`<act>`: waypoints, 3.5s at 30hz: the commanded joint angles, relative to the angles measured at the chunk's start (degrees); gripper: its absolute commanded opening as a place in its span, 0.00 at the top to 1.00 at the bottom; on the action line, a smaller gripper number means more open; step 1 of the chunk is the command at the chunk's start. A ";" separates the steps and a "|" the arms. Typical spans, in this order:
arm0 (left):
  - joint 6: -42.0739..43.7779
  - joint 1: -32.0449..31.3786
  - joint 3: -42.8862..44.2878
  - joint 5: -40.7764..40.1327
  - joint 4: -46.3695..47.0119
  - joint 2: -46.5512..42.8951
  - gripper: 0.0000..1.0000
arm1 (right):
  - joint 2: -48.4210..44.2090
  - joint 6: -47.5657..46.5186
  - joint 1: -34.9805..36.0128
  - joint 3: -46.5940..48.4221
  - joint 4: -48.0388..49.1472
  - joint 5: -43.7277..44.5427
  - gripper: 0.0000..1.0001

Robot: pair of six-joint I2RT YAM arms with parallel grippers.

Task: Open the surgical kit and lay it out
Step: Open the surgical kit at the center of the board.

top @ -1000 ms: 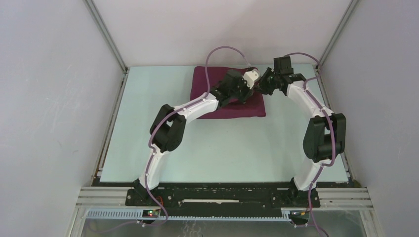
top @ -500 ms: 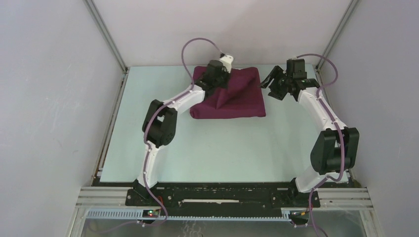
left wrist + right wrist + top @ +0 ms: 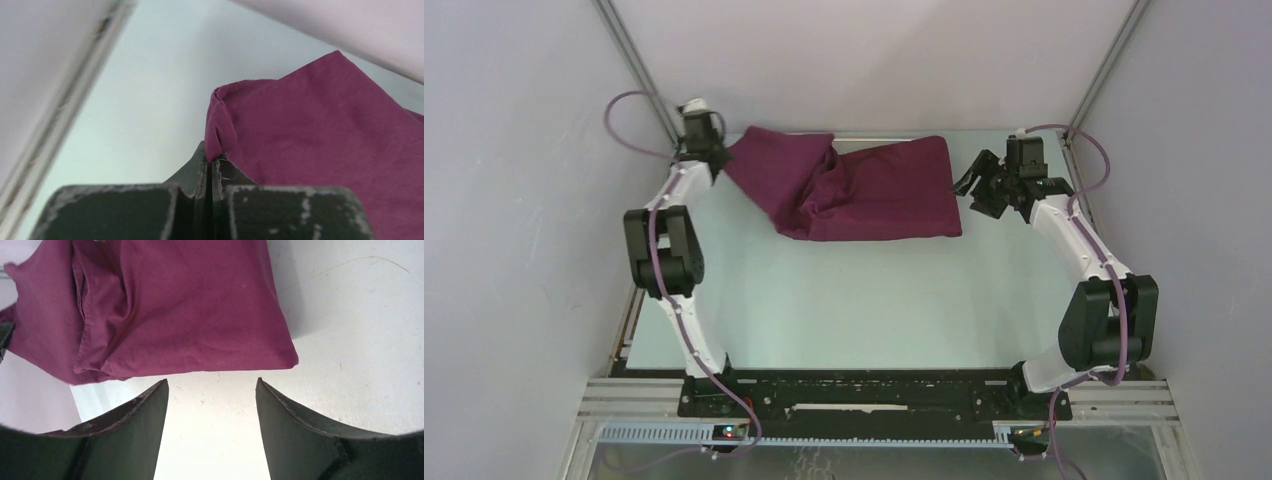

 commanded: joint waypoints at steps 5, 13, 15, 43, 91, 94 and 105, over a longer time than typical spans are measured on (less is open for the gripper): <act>-10.81 11.41 -1.43 -4.29 -10.19 0.59 1.00 | -2.48 -1.96 -0.01 -2.01 2.83 0.23 0.27; -13.69 13.72 1.63 -8.70 -18.32 3.25 1.00 | -1.30 -2.46 -0.09 -1.98 3.00 0.97 0.27; -14.40 14.31 2.15 -9.27 -19.54 3.59 1.00 | -0.61 -2.42 -0.09 -2.03 3.10 1.12 0.27; -10.27 16.25 2.94 -3.99 -14.07 -3.61 0.07 | 2.62 -2.69 1.22 -1.98 3.80 1.90 0.27; -18.69 18.09 25.52 3.60 -16.62 17.43 0.93 | 4.76 -4.79 2.89 -1.93 4.42 2.47 0.28; -17.57 19.02 33.60 5.19 -24.14 22.49 0.37 | 4.77 -4.88 3.03 -1.92 4.26 2.49 0.28; -15.50 18.42 17.23 1.37 -17.77 8.58 0.00 | 3.87 -4.91 4.41 -1.95 3.59 3.37 0.27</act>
